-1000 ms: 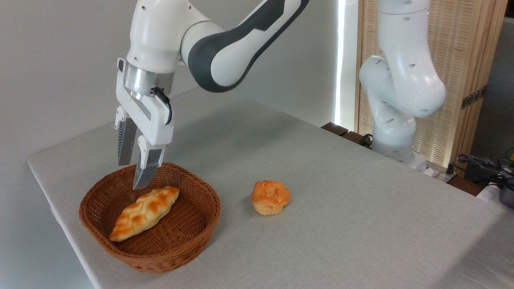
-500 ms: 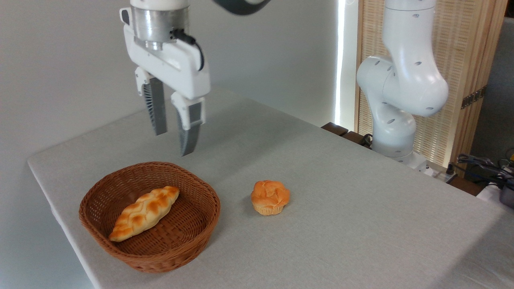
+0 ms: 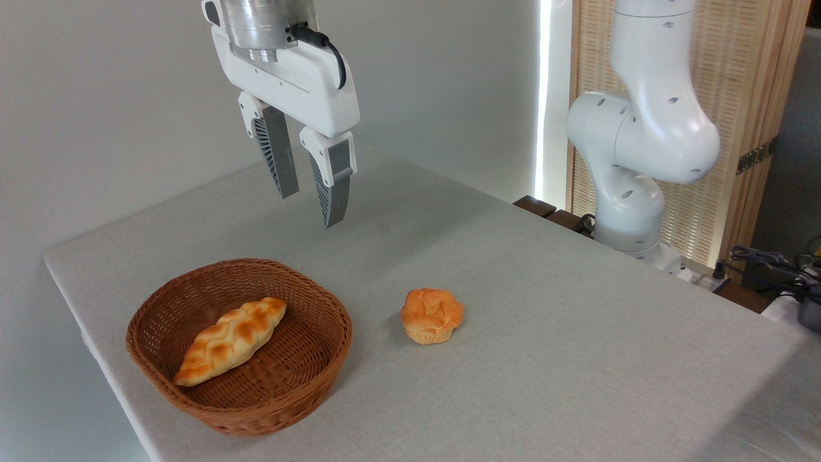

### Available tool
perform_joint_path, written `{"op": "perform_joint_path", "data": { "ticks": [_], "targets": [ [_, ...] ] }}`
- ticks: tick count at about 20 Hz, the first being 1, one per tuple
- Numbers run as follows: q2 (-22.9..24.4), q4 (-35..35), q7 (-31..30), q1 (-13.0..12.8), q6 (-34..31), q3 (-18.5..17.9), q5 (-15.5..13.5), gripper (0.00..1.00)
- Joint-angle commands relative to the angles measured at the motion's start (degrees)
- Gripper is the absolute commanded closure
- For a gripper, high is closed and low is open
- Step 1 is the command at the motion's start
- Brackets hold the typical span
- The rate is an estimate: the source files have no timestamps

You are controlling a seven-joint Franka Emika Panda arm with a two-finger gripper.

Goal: Put bread into the basket

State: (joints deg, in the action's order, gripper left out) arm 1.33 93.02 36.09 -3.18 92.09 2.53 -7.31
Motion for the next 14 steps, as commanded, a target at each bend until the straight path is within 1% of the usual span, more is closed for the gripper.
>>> {"op": "perform_joint_path", "data": {
  "ticks": [1, 4, 14],
  "targets": [
    [-0.71, -1.53, 1.35, 1.07, -1.57, 0.81, 2.73, 0.00],
    [-0.63, -1.53, 3.10, 0.63, -1.65, 0.72, 3.88, 0.00],
    [-0.63, -1.70, 3.11, 0.46, -1.65, 0.37, 3.97, 0.00]
  ]
}}
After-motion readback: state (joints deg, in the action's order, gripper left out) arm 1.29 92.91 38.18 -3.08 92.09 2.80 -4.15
